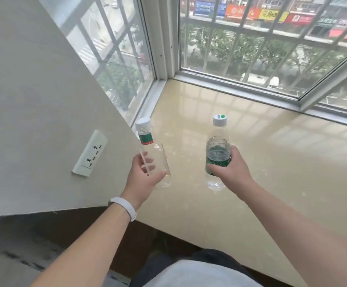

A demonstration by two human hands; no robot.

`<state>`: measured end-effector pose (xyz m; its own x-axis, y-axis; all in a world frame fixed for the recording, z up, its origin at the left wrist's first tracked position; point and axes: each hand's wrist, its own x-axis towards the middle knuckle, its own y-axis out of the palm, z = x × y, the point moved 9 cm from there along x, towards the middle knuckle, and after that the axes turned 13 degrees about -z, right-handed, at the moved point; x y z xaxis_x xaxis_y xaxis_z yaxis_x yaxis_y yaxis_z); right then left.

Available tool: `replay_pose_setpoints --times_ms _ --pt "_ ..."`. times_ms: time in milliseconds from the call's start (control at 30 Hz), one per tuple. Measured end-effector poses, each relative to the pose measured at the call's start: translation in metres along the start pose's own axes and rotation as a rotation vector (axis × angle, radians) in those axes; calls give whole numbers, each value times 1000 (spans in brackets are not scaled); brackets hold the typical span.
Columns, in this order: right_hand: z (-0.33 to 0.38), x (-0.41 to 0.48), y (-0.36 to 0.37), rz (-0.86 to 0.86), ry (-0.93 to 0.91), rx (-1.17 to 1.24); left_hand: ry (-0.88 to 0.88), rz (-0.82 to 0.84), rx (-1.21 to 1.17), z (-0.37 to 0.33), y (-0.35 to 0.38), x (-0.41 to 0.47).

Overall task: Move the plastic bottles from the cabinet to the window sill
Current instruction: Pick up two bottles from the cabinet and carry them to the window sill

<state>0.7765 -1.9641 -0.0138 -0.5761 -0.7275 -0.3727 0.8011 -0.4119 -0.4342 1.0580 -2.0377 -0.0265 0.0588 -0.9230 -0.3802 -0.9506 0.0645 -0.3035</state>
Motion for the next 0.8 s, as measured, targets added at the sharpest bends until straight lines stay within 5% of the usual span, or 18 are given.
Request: replay_pose_setpoints --times_ms 400,800 --pt "-68 38 15 -273 142 -54 42 205 158 41 86 103" --pt "-120 75 79 -293 120 -27 55 210 307 116 107 148"
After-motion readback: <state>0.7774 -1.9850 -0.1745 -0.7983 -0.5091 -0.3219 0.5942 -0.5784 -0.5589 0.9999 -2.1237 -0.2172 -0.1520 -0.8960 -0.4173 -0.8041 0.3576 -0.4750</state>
